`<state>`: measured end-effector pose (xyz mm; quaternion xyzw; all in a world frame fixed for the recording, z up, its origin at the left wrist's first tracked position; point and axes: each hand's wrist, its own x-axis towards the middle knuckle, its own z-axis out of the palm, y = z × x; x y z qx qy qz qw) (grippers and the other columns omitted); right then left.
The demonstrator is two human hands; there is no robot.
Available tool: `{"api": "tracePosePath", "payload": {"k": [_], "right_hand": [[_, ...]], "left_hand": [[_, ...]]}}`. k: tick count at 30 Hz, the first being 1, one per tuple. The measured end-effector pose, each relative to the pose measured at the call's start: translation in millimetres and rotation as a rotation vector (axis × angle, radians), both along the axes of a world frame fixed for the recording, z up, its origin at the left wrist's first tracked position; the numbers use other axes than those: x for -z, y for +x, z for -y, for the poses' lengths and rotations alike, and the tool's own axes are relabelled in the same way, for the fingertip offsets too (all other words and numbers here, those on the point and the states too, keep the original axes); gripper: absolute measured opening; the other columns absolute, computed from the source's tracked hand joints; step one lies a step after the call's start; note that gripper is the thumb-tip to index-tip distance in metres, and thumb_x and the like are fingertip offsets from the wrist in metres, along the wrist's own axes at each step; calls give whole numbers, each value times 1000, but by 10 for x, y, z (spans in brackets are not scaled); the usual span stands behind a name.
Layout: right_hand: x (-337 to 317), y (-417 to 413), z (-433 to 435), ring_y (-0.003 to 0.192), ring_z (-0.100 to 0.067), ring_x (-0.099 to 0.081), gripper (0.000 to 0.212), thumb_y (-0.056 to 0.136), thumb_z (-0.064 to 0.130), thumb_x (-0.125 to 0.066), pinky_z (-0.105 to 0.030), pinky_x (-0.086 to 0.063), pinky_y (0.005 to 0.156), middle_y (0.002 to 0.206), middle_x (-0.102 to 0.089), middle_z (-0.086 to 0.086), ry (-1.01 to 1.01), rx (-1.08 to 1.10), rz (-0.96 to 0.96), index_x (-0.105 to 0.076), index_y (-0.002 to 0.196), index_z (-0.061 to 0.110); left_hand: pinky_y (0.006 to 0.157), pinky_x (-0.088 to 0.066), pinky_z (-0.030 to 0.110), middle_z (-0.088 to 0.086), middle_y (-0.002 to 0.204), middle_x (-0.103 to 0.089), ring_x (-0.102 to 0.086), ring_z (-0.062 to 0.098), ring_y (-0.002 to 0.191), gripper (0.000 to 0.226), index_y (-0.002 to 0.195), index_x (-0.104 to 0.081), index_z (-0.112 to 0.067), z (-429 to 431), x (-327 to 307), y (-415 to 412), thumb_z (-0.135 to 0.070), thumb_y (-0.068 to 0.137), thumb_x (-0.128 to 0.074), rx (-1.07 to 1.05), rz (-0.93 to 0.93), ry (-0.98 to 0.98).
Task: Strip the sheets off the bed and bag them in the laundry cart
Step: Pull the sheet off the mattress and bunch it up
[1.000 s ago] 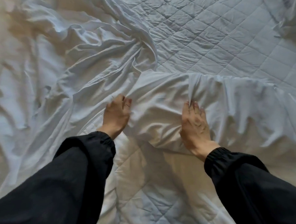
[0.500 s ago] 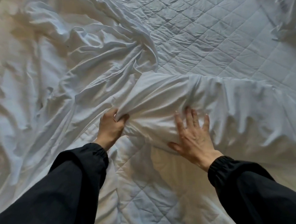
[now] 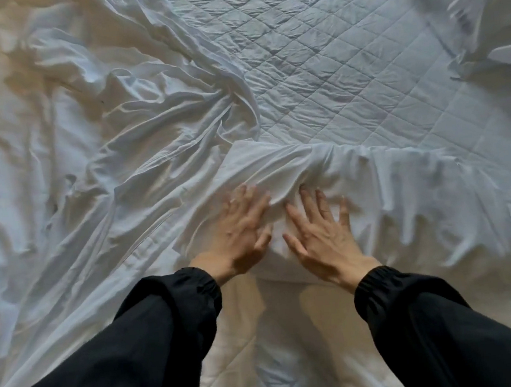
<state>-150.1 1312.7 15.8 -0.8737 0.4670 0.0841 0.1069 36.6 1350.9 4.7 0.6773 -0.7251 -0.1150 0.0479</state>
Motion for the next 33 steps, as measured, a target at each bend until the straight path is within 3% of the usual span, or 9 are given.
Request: {"api": "tracePosePath", "payload": {"k": [4,6,10,14,16,19,23,28,33], "right_hand": [[74,-119,271,146,-23,20,76,83,57,14,-59,16,111,160,16,-1,-47,68,-97,11,152,26],[56,-145,317,145,-23,23,69,90,58,7,-59,16,111,159,19,-2,-26,98,-118,11,152,27],[-49,12,433,147,-26,13,64,96,55,-22,-55,14,114,160,6,-11,-34,147,-3,-15,151,23],[-41,97,798,147,-27,13,65,95,53,-28,-54,13,115,160,10,-11,-38,171,48,-13,150,19],[-39,103,958,147,-27,11,66,96,55,-24,-55,11,115,160,9,-9,-22,147,38,-10,150,20],[-61,146,1140,146,-27,-11,64,95,59,-22,-57,2,116,157,-17,-10,4,134,87,-18,148,22],[-53,250,1390,132,-28,-35,63,91,64,-22,-58,-10,114,138,-42,-10,17,138,86,-36,138,25],[-38,325,1487,118,-29,-48,63,88,66,-25,-55,-24,107,125,-53,-10,3,133,83,-39,133,23],[79,126,1395,119,-30,-46,75,87,67,-20,-49,-28,106,129,-50,-12,-91,75,17,-24,146,22]], "left_hand": [[116,5,59,2,161,10,10,26,148,53,152,-5,-35,230,53,-83,-45,101,-17,-42,29,168],[116,4,57,3,161,1,2,28,148,51,150,-12,-38,299,71,-61,-45,101,-21,-148,-82,158],[110,-20,46,10,145,-33,-30,31,134,41,137,-41,-24,631,-16,-47,-39,99,-35,-319,-167,-71],[112,-17,47,16,152,-21,-20,35,139,54,146,-27,-21,1147,-48,54,-45,99,-33,-520,-158,83],[108,-26,49,19,147,-27,-32,38,132,59,144,-28,-18,1354,-27,129,-51,96,-36,-606,-243,149],[100,-40,45,20,138,-44,-47,39,122,63,136,-41,-7,1602,48,264,-53,94,-43,-720,-330,230],[78,-46,36,18,106,-66,-61,38,100,29,95,-63,-9,1814,145,310,-34,94,-49,-749,-353,129],[80,-44,40,18,110,-64,-59,38,103,32,108,-59,-6,1803,65,360,-32,99,-43,-847,-241,-71],[88,-44,41,23,118,-62,-58,40,109,43,113,-60,2,1745,45,460,-33,102,-38,-1006,-244,-26]]}}
